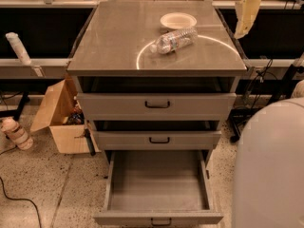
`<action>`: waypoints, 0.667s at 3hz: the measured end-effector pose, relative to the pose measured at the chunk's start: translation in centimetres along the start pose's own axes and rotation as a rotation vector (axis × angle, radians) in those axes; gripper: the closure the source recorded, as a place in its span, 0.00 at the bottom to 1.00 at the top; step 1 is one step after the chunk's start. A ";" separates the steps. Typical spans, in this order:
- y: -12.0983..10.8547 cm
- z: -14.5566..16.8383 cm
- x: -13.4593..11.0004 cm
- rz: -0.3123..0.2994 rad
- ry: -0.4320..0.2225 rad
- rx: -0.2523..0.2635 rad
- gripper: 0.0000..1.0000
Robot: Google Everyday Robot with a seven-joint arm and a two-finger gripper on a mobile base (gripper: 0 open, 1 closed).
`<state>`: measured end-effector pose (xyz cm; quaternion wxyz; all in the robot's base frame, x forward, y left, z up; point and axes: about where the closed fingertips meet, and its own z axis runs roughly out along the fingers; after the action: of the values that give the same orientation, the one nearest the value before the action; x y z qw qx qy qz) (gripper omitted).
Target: Place water bottle into bottom drawer
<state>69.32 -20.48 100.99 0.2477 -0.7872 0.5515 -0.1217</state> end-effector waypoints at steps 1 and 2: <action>-0.7 1.8 -1.1 0.002 -0.036 -0.009 0.00; -2.5 6.9 -0.8 -0.014 -0.053 -0.003 0.00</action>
Offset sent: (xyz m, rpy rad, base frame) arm 0.1495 0.0297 -0.0881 0.0384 0.0610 0.0669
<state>74.33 -17.30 96.49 0.2604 -0.7944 0.5393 -0.1018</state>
